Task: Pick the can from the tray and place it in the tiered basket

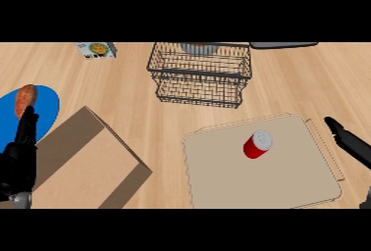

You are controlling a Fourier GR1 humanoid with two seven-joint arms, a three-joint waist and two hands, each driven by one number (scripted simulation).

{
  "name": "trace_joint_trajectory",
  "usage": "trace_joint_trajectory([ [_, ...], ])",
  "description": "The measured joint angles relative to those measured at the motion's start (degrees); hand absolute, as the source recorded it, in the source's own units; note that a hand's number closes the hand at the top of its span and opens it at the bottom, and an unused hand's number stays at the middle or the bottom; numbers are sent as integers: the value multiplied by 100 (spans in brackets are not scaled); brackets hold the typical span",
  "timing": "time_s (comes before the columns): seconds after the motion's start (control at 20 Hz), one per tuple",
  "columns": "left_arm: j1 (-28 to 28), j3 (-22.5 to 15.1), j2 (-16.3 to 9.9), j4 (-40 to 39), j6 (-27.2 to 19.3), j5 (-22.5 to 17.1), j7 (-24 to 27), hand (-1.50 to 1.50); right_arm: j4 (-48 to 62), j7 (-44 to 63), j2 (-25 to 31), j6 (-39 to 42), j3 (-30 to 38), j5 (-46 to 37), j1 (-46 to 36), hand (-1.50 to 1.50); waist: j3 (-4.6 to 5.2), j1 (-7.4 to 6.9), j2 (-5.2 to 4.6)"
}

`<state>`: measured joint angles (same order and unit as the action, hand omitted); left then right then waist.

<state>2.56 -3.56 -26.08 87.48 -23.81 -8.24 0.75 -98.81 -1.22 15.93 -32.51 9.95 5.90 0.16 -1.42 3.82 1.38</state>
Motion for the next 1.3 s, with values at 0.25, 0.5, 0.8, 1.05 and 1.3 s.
trace_joint_trajectory([
  [0.25, -25, -6, 38, 57, 25, 43, -2, 0, -314, 777, 492, 482, -532, -339, 634, -150, 21, -47, -24],
  [0.5, -71, -20, 36, 116, 119, 8, -52, 0, -641, 1748, 1276, 999, -1094, -965, 1066, -150, 48, -110, -58],
  [0.8, -154, -78, 43, 131, 194, 9, -94, 0, -1081, 3124, 2108, 1370, -1491, -1883, 1261, -150, 57, -197, -81],
  [1.05, -276, -184, 55, 47, 238, 73, -95, 0, -1530, 4387, 2293, 1484, -1834, -2596, 1040, -150, 47, -296, -87],
  [1.3, -400, -276, 86, -45, 301, 101, -48, 0, -1703, 5405, 2279, 1704, -2251, -3262, 685, -150, 29, -408, -93],
])
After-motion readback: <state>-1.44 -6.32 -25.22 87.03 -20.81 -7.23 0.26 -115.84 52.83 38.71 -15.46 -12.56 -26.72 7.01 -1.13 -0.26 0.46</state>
